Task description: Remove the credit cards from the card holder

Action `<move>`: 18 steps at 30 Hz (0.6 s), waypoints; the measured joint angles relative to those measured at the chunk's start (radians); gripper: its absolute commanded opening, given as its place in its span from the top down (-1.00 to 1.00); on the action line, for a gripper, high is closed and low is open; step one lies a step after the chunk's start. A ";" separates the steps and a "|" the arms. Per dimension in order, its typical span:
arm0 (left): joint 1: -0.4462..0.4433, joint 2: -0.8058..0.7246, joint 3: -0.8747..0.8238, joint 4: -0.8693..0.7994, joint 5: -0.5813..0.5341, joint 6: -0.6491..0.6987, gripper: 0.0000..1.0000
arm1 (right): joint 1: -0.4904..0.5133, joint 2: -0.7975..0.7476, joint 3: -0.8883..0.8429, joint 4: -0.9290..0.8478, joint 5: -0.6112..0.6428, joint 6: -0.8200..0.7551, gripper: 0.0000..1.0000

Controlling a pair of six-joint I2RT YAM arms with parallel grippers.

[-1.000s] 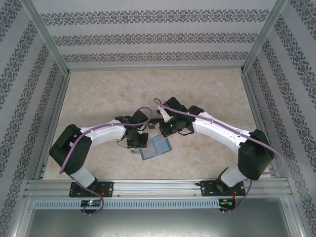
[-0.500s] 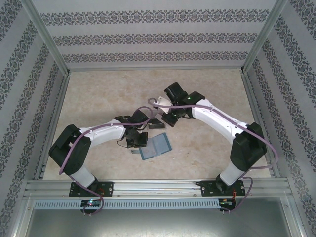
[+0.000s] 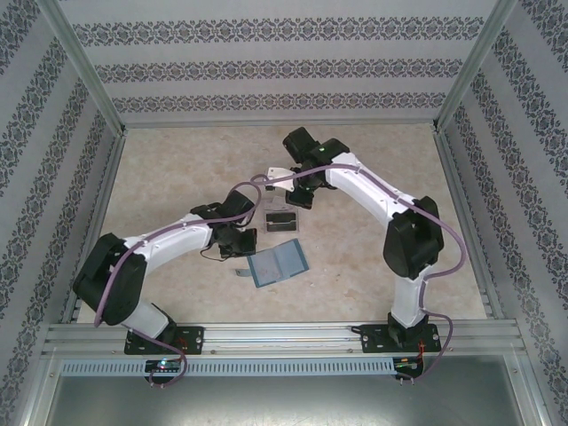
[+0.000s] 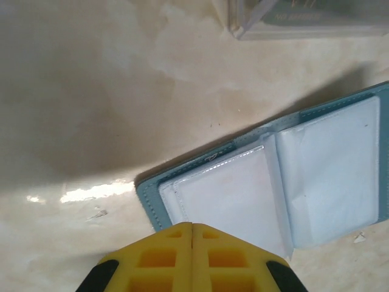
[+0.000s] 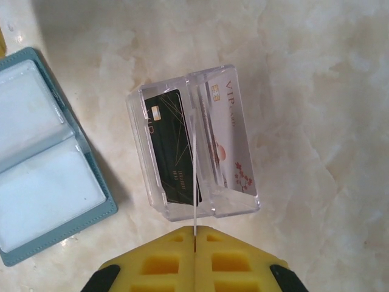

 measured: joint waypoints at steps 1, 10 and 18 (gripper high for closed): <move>0.009 -0.018 -0.009 0.000 0.000 0.000 0.98 | 0.000 0.023 0.027 -0.014 0.000 -0.014 1.00; 0.063 -0.110 -0.078 -0.024 -0.009 0.000 0.98 | 0.000 0.213 0.269 -0.150 0.002 -0.107 1.00; 0.085 -0.131 -0.096 -0.041 -0.011 0.000 0.98 | 0.000 0.313 0.401 -0.244 0.009 -0.152 1.00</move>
